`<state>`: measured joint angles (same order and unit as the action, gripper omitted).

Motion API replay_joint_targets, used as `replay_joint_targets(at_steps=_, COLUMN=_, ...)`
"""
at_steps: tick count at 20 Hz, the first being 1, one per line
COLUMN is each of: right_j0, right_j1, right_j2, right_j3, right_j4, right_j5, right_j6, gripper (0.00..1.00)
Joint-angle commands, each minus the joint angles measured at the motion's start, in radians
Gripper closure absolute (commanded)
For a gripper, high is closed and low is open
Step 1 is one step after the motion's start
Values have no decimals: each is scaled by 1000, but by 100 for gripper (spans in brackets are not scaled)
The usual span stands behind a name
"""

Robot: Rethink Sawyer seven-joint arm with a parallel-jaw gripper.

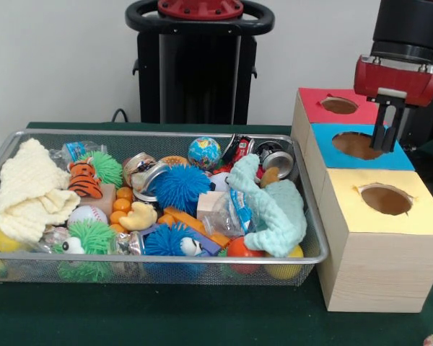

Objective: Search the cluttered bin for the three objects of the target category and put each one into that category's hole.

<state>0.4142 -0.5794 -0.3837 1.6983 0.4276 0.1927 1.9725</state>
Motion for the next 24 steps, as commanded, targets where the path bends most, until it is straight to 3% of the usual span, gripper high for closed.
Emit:
replay_joint_targets(at_steps=1, right_j0=-31, right_j1=0, right_j2=112, right_j3=31, right_j4=-58, right_j5=137, right_j6=80, gripper=100)
replay_joint_targets(at_steps=10, right_j0=-31, right_j1=17, right_j2=85, right_j3=-32, right_j4=-86, right_j5=172, right_j6=76, gripper=100)
replay_joint_targets(at_steps=24, right_j0=-8, right_j1=2, right_j2=69, right_j3=-14, right_j4=-106, right_j5=179, right_j6=110, gripper=100)
